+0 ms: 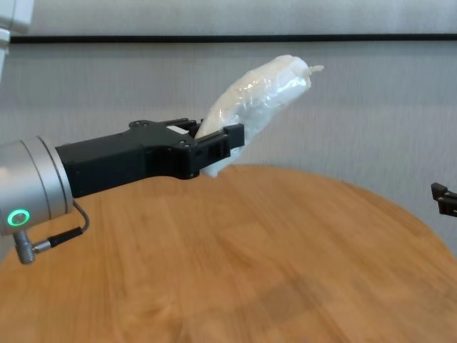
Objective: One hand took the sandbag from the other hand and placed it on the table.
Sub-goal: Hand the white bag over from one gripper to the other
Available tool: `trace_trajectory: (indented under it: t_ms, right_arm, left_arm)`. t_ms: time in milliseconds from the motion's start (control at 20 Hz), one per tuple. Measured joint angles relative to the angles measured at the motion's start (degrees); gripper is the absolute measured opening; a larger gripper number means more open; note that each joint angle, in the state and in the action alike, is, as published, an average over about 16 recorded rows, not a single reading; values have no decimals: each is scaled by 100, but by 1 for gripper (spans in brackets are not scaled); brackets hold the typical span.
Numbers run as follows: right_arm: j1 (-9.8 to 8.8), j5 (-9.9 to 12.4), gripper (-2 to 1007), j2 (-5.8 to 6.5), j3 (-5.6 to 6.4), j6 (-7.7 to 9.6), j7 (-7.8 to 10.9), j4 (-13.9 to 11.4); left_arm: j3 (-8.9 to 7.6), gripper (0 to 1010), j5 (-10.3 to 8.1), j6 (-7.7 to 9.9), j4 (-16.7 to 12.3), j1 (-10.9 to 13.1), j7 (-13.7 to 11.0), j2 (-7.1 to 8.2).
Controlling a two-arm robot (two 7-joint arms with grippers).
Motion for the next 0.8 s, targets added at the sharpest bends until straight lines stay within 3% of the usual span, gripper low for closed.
trace_trajectory:
  t_ms: [800]
  right_arm:
    - [0,0,1001,0,0,0,0,0]
  left_arm:
    - [-9,368,10,0,6,2,5,-9]
